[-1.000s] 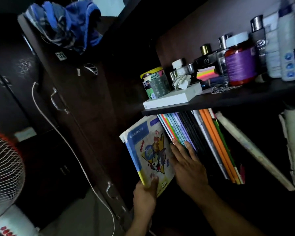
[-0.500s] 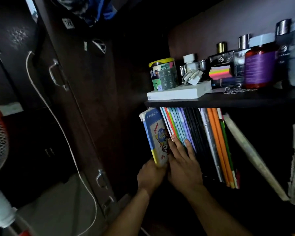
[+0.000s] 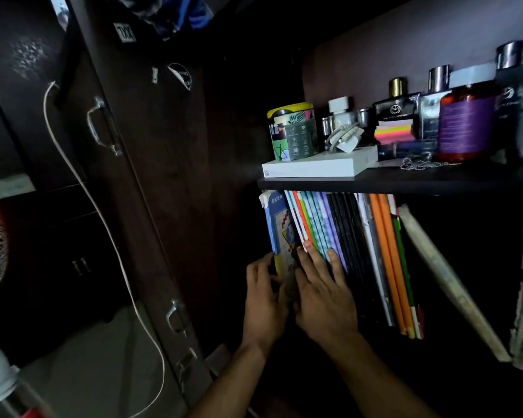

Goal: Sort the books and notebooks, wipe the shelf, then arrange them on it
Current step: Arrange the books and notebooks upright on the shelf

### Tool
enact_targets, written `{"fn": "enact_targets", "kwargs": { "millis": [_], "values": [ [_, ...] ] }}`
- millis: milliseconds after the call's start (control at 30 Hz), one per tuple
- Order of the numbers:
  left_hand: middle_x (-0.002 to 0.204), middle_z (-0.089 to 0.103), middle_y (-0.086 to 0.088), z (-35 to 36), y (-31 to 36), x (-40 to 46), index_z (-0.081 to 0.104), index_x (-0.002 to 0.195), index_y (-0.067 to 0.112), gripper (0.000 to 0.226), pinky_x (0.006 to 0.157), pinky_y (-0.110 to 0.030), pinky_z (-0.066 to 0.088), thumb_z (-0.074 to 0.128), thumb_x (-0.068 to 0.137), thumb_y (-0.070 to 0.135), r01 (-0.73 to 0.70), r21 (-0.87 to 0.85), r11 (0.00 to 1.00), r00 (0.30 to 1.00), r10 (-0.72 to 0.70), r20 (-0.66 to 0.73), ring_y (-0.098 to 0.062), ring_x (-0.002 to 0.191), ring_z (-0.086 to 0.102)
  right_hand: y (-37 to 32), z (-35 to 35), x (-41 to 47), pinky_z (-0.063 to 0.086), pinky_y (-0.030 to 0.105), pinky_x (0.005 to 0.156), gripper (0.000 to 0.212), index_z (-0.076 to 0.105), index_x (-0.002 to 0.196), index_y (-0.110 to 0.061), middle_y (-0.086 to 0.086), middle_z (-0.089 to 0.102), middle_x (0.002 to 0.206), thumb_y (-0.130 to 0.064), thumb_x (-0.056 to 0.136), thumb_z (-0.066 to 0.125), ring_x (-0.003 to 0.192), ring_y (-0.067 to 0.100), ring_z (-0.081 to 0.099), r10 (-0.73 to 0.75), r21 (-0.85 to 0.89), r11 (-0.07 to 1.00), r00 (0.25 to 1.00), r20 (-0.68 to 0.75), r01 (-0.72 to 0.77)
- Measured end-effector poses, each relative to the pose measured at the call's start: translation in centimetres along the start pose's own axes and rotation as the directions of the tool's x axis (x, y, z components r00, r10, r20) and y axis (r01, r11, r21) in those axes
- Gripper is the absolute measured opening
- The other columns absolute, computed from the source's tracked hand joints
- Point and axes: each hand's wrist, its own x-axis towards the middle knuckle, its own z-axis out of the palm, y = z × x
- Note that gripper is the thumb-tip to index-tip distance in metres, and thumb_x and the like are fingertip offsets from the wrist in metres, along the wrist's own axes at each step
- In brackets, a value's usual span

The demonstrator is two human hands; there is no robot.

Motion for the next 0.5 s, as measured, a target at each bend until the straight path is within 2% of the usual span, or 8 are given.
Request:
{"fn": "enact_targets", "kwargs": {
  "millis": [100,167,267,333,400,500],
  "values": [
    [0.135,0.036,0.001,0.3,-0.7,0.3,0.021,0.159,0.028,0.073,0.103,-0.012,0.044,0.059,0.1,0.009,-0.038,0.058,0.998,0.997,0.034,0.067,0.007,0.112,0.049,-0.2,-0.2,0.0,0.0,0.051,0.125,0.068,0.06,0.138,-0.009,0.011,0.036,0.161,-0.048,0.082,0.058,0.156,0.025,0.013,0.014,0.019,1.0,1.0,-0.022,-0.013],
    [0.138,0.034,-0.004,0.6,-1.0,0.5,0.004,0.159,0.032,0.081,0.1,-0.009,0.041,0.056,0.101,0.012,-0.059,0.134,0.989,0.992,0.043,0.117,0.004,0.111,0.047,-0.3,-0.3,0.0,0.001,0.051,0.125,0.071,0.056,0.142,-0.007,0.011,0.036,0.161,-0.048,0.084,0.053,0.156,0.025,0.014,0.019,0.02,1.0,0.999,-0.031,-0.018],
    [0.145,0.028,-0.006,1.3,-0.7,0.7,-0.015,0.16,0.03,0.092,0.091,-0.027,0.053,0.056,0.1,0.02,-0.089,0.248,0.965,0.978,0.037,0.207,-0.016,0.115,0.054,-0.2,0.0,-0.1,-0.002,0.051,0.125,0.074,0.051,0.145,-0.008,0.012,0.033,0.162,-0.051,0.085,0.062,0.156,0.026,0.012,0.013,0.011,1.0,0.999,-0.031,-0.013],
    [0.151,0.026,-0.008,1.5,-0.4,0.6,-0.019,0.159,0.03,0.091,0.082,-0.034,0.055,0.051,0.101,0.021,-0.065,0.296,0.953,0.969,-0.01,0.246,-0.025,0.114,0.058,-0.2,0.0,-0.1,-0.005,0.051,0.125,0.082,0.048,0.148,-0.009,0.013,0.031,0.162,-0.053,0.082,0.069,0.156,0.027,0.012,0.013,0.004,1.0,1.0,-0.018,-0.013],
    [0.152,0.028,-0.009,1.6,-0.2,0.7,-0.018,0.158,0.034,0.086,0.078,-0.036,0.055,0.048,0.103,0.02,-0.028,0.358,0.933,0.971,-0.06,0.233,-0.027,0.111,0.06,-0.2,0.1,0.0,-0.006,0.051,0.125,0.087,0.044,0.15,-0.008,0.014,0.029,0.163,-0.051,0.08,0.072,0.156,0.027,0.01,0.015,0.0,1.0,1.0,-0.007,-0.015],
    [0.142,0.037,-0.006,1.9,-0.4,1.2,-0.047,0.142,0.032,0.102,0.058,-0.031,0.049,0.047,0.105,0.034,-0.06,0.479,0.876,0.965,-0.071,0.251,-0.019,0.096,0.061,-0.2,0.1,0.0,-0.001,0.052,0.125,0.087,0.046,0.149,-0.008,0.014,0.03,0.163,-0.044,0.077,0.077,0.156,0.028,0.012,0.017,-0.012,1.0,1.0,-0.011,-0.017]
  ]
}}
